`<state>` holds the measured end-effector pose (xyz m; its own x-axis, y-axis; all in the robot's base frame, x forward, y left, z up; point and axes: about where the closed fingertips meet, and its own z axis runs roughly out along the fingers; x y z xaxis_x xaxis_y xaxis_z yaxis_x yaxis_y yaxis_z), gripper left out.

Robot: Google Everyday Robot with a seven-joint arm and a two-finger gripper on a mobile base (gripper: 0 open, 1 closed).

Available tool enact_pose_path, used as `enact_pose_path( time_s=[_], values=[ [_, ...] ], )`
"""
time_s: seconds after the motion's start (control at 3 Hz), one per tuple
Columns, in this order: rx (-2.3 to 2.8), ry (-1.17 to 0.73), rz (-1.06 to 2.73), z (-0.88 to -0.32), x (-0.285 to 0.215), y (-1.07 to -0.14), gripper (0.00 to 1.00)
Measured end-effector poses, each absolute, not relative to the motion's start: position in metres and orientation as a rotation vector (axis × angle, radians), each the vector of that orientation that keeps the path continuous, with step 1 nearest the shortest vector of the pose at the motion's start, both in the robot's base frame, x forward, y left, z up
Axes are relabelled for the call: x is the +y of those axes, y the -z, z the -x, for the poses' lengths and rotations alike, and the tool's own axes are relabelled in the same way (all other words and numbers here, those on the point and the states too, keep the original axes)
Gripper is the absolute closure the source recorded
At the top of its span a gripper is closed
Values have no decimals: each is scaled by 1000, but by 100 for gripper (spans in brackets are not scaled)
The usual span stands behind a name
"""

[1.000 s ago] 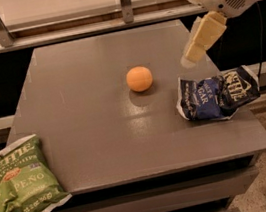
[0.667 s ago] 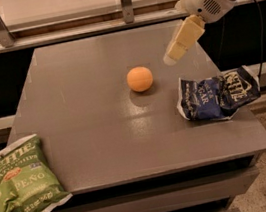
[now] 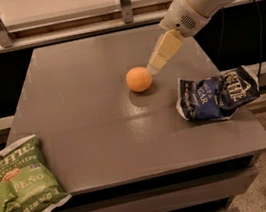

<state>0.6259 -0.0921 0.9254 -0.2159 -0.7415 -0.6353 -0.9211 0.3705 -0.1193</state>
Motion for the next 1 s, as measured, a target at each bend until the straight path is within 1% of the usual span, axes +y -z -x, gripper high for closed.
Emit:
enact_pose_path(
  time_s=[0.33, 1.0],
  values=[
    [1966, -404, 1475, -625, -73, -911, 0],
    [1854, -372, 1593, -625, -44, -885, 0]
  ],
)
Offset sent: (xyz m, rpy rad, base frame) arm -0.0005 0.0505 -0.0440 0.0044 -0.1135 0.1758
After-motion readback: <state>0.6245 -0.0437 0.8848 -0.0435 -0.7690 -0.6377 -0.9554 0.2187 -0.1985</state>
